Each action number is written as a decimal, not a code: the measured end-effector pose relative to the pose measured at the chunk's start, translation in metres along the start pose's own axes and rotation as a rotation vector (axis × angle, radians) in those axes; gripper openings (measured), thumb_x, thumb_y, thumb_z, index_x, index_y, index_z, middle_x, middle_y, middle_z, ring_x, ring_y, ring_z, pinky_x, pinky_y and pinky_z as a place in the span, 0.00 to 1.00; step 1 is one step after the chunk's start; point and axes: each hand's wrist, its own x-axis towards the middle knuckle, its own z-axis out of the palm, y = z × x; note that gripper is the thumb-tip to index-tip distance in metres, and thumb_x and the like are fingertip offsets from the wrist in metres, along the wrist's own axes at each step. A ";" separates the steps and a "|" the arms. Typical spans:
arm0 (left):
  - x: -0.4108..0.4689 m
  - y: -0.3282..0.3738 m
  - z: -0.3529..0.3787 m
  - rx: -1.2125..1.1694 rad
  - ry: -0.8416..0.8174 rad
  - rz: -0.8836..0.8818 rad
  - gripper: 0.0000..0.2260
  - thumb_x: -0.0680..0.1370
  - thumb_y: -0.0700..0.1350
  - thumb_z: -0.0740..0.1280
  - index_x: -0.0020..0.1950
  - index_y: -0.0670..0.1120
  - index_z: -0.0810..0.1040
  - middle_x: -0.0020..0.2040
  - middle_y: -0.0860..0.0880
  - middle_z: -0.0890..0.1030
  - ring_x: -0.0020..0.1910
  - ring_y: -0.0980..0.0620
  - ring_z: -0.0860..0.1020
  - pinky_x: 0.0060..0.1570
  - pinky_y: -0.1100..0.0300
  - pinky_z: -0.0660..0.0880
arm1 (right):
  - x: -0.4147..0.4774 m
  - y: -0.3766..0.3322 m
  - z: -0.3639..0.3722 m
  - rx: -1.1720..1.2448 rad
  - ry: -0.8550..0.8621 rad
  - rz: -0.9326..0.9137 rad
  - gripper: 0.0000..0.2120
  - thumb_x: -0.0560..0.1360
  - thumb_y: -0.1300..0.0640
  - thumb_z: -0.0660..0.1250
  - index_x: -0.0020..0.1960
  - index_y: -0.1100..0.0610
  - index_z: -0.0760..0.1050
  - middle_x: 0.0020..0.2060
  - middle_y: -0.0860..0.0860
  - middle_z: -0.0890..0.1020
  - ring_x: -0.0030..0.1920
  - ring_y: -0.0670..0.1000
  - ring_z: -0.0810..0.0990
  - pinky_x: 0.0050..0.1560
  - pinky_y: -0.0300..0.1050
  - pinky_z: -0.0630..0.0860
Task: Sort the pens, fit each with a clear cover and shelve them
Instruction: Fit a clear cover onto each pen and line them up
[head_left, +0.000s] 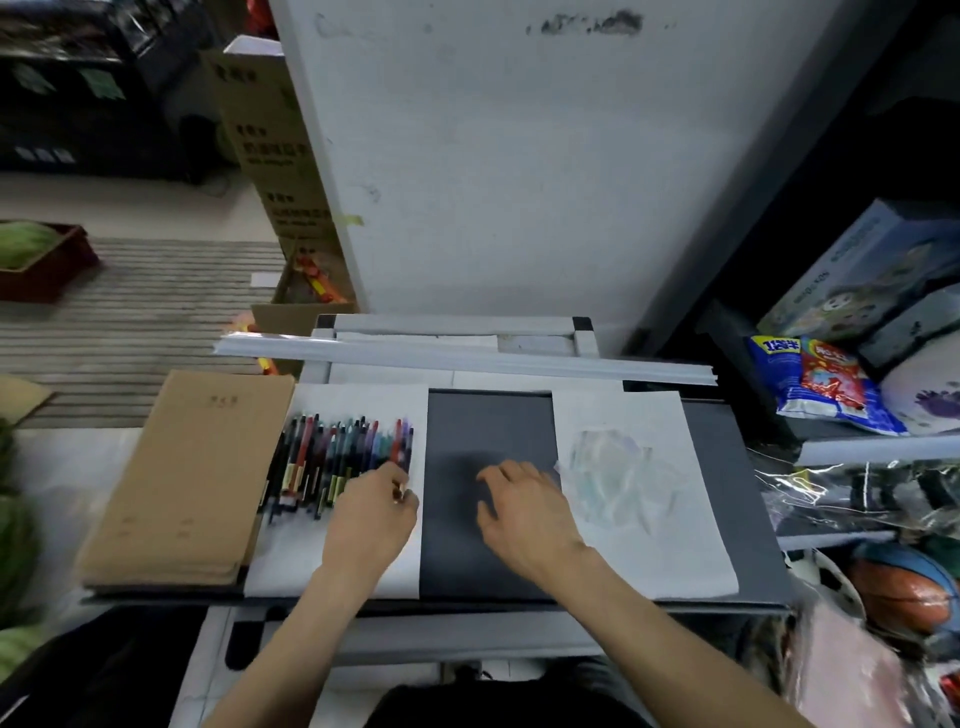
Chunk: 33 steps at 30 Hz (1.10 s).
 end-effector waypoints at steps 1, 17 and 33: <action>0.004 -0.001 -0.001 -0.010 0.009 -0.017 0.07 0.80 0.46 0.68 0.57 0.47 0.81 0.47 0.51 0.84 0.46 0.50 0.81 0.46 0.55 0.77 | 0.002 -0.003 0.001 0.004 -0.010 -0.001 0.18 0.82 0.51 0.59 0.69 0.53 0.73 0.63 0.51 0.78 0.63 0.54 0.75 0.66 0.50 0.71; 0.043 0.024 0.009 0.346 -0.077 -0.021 0.10 0.81 0.50 0.67 0.46 0.44 0.76 0.44 0.45 0.81 0.45 0.40 0.83 0.40 0.52 0.77 | -0.005 0.020 -0.001 0.075 0.027 0.115 0.16 0.81 0.51 0.59 0.68 0.52 0.74 0.62 0.49 0.79 0.63 0.53 0.75 0.64 0.46 0.72; 0.019 0.036 0.009 0.071 -0.076 -0.021 0.08 0.77 0.51 0.65 0.47 0.47 0.73 0.37 0.47 0.80 0.38 0.42 0.79 0.40 0.51 0.78 | -0.013 0.078 -0.009 0.054 0.067 0.208 0.18 0.83 0.61 0.59 0.72 0.57 0.73 0.67 0.53 0.75 0.66 0.55 0.73 0.66 0.46 0.72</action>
